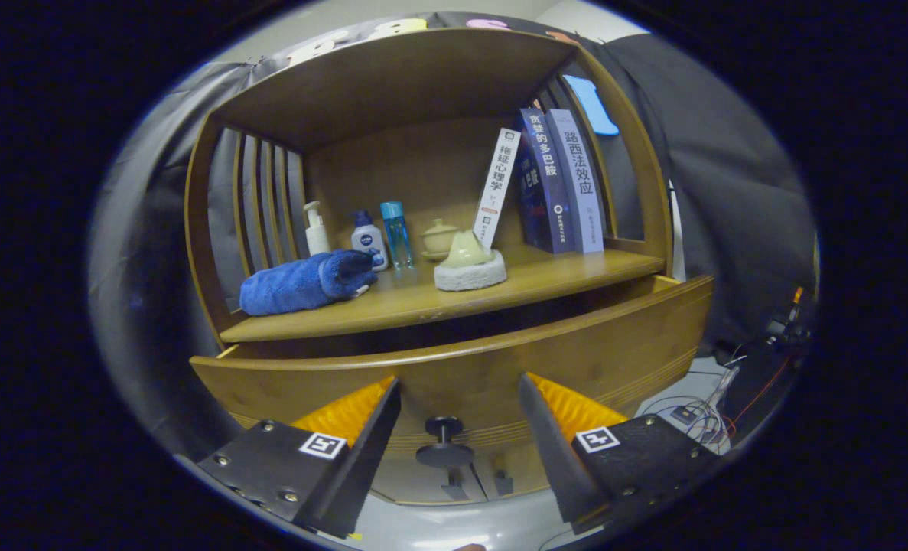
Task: Pull open the drawer, take out the items inside it, and place them on the countertop above the cabinet.
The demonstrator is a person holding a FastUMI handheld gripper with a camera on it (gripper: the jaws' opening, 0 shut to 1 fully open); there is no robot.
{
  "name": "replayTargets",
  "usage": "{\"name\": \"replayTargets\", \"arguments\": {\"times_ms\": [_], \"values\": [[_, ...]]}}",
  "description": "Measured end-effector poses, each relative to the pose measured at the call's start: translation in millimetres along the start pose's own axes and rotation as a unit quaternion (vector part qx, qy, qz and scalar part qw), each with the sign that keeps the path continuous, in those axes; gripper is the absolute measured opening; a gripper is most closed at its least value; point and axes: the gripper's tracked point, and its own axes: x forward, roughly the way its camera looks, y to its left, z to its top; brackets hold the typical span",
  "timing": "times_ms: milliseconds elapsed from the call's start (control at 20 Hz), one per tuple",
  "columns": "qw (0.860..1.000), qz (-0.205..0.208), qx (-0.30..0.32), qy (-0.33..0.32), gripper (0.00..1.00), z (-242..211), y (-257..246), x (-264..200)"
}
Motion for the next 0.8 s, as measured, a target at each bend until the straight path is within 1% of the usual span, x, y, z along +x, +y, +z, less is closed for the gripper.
{"name": "replayTargets", "arguments": {"times_ms": [350, 800], "values": [[1.0, 0.002, 0.012, 0.001, 0.94, 2, 2, 14], [1.0, 0.007, 0.004, 0.013, 0.94, 6, 4, 32]]}}
